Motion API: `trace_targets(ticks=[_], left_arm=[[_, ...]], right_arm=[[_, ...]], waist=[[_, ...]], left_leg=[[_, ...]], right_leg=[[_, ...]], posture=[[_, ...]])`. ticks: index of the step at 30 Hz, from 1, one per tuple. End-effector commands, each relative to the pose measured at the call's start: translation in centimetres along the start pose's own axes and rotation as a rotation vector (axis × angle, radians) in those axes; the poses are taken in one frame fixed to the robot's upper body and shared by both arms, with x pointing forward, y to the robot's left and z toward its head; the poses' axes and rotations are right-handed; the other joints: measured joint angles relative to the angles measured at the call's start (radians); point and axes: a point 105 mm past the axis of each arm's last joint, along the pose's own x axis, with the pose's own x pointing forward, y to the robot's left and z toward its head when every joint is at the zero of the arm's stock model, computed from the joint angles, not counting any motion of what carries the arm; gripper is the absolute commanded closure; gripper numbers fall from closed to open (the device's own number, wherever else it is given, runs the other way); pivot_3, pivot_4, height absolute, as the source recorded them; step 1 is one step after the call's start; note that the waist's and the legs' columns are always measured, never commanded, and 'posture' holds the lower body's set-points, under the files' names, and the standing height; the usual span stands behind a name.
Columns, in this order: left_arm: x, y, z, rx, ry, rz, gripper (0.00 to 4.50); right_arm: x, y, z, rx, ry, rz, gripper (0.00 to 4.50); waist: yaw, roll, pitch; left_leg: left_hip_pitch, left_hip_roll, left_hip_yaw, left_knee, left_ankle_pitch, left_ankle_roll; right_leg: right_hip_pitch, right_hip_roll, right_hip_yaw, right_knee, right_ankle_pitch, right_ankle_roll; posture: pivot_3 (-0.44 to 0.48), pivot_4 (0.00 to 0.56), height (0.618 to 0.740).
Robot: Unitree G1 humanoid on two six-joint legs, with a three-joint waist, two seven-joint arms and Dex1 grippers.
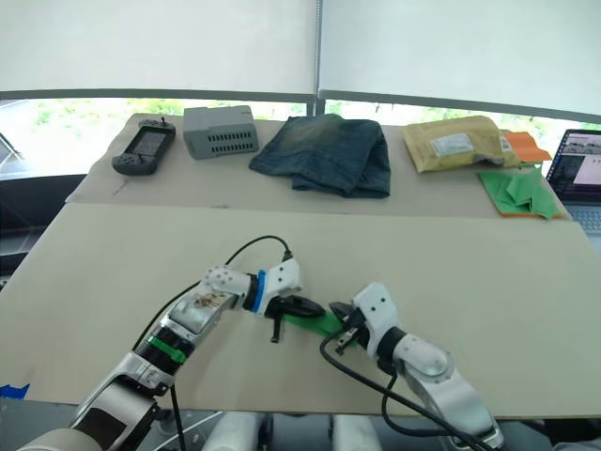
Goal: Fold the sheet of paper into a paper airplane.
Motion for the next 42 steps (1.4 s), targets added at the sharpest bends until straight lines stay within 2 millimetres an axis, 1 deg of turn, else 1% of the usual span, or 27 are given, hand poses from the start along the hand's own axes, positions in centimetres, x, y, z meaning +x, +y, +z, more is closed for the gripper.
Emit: trace_targets(ticks=[1, 5, 10, 16, 20, 22, 23, 24, 26, 27, 29, 32, 36, 39, 42], left_arm=[[0.5, 0.0, -1.4, -0.040, 0.056, 0.028, 4.50], [0.3, -0.1, -1.5, -0.046, 0.059, 0.031, 4.50], [0.2, -0.2, -1.7, -0.050, 0.067, 0.031, 4.50], [0.2, -0.3, -1.9, -0.052, 0.069, 0.024, 4.50], [0.4, -0.2, -1.8, -0.054, 0.063, 0.018, 4.50], [0.5, -0.2, -1.7, -0.055, 0.058, 0.019, 4.50], [0.5, -0.2, -1.7, -0.056, 0.055, 0.019, 4.50], [0.4, -0.1, -1.6, -0.058, 0.052, 0.021, 4.50], [0.2, -0.1, -1.6, -0.059, 0.049, 0.023, 4.50], [0.2, -0.1, -1.6, -0.059, 0.049, 0.023, 4.50], [0.1, -0.1, -1.5, -0.062, 0.045, 0.026, 4.50], [0.0, -0.1, -1.4, -0.066, 0.040, 0.036, 4.50], [0.0, -0.1, -0.7, -0.077, 0.012, 0.046, 4.50], [-0.1, -0.2, -0.6, -0.083, 0.010, 0.044, 4.50], [-0.6, -0.1, -1.7, -0.092, 0.052, 0.069, 4.50]], right_arm=[[0.0, 0.3, -0.6, 0.011, 0.033, 0.020, 4.48], [-0.6, 0.3, -1.6, 0.023, 0.080, 0.010, 4.48], [-1.6, 0.2, -2.0, 0.008, 0.098, -0.005, 4.48], [-4.6, -0.2, -3.5, -0.001, 0.155, -0.050, 4.48], [-6.2, -0.6, -4.2, 0.045, 0.165, -0.095, 4.48], [-6.6, -0.9, -3.4, 0.038, 0.129, -0.106, 4.48], [-6.5, -1.1, -2.3, 0.035, 0.079, -0.110, 4.48], [-6.4, -1.4, -0.6, 0.030, 0.002, -0.110, 4.48], [-6.1, -1.3, 2.7, 0.082, -0.149, -0.079, 4.48], [-6.0, -1.3, 3.5, 0.108, -0.189, -0.067, 4.48], [-5.4, -0.6, 3.9, 0.096, -0.186, -0.028, 4.48], [-4.0, 0.2, 2.9, 0.082, -0.134, 0.003, 4.48], [-2.5, 1.5, 0.3, 0.173, -0.004, 0.038, 4.48], [-2.3, 1.4, -0.9, 0.214, 0.060, 0.032, 4.48], [-2.5, 1.5, -2.0, 0.225, 0.124, 0.047, 4.48]], waist=[[0.000, 0.000, 0.000], [0.000, 0.001, -0.001], [-0.001, 0.001, -0.001], [-0.001, 0.000, -0.001], [-0.001, 0.000, -0.003], [-0.001, 0.000, -0.003], [-0.001, 0.000, -0.003], [-0.001, 0.000, -0.003], [-0.003, 0.001, -0.003], [-0.005, 0.001, -0.003], [-0.009, 0.002, -0.003], [-0.009, 0.002, -0.003], [-0.011, 0.002, -0.002], [-0.014, 0.003, -0.002], [-0.018, 0.002, -0.002]], left_leg=[[0.000, 0.000, 0.000, 0.000, 0.000, 0.000], [0.001, 0.000, 0.000, 0.000, 0.000, 0.000], [0.001, 0.000, 0.000, 0.000, 0.000, 0.000], [0.001, 0.000, -0.001, -0.001, 0.000, 0.000], [0.001, 0.000, -0.001, -0.001, 0.000, 0.000], [0.001, 0.000, -0.001, -0.001, 0.000, 0.000], [0.001, 0.001, -0.001, -0.001, 0.000, 0.000], [0.001, 0.001, 0.000, -0.001, 0.000, 0.000], [0.001, 0.001, 0.000, -0.001, 0.000, 0.000], [0.000, 0.001, 0.000, -0.001, 0.000, 0.000], [0.001, 0.001, -0.001, -0.001, 0.000, 0.000], [0.000, 0.001, -0.001, -0.001, 0.000, 0.000], [0.000, 0.001, -0.001, -0.002, 0.000, 0.000], [-0.001, 0.001, -0.001, -0.002, 0.000, 0.000], [0.000, 0.001, -0.001, -0.002, 0.000, 0.000]], right_leg=[[0.000, 0.000, 0.000, 0.000, 0.000, 0.000], [0.001, 0.001, 0.000, 0.000, 0.000, 0.000], [0.001, 0.001, -0.001, 0.000, 0.000, 0.000], [0.001, 0.001, -0.001, 0.000, -0.001, 0.000], [0.001, 0.001, -0.001, 0.000, -0.002, -0.002], [0.001, 0.000, -0.001, 0.000, -0.002, -0.002], [0.001, 0.000, -0.001, -0.001, -0.002, -0.003], [0.001, 0.000, -0.001, -0.001, -0.002, -0.003], [0.000, 0.000, -0.001, -0.001, -0.002, -0.003], [0.000, 0.000, 0.000, -0.001, -0.002, -0.002], [0.000, 0.001, 0.000, 0.000, -0.001, -0.001], [0.000, 0.001, -0.002, -0.001, -0.001, 0.000], [-0.001, 0.001, -0.002, -0.001, -0.001, 0.000], [-0.001, 0.000, -0.001, -0.001, -0.002, -0.002], [-0.001, 0.001, -0.001, -0.001, -0.001, -0.001]], posture=[[0.000, 0.150, 0.728], [0.000, 0.150, 0.728], [0.000, 0.150, 0.728], [0.000, 0.150, 0.728], [0.000, 0.150, 0.728], [0.000, 0.150, 0.728], [0.000, 0.150, 0.728], [0.000, 0.150, 0.728], [0.000, 0.150, 0.728], [0.000, 0.150, 0.728], [0.000, 0.150, 0.728], [0.000, 0.150, 0.728], [0.000, 0.150, 0.728], [0.000, 0.150, 0.728], [0.000, 0.150, 0.728]])
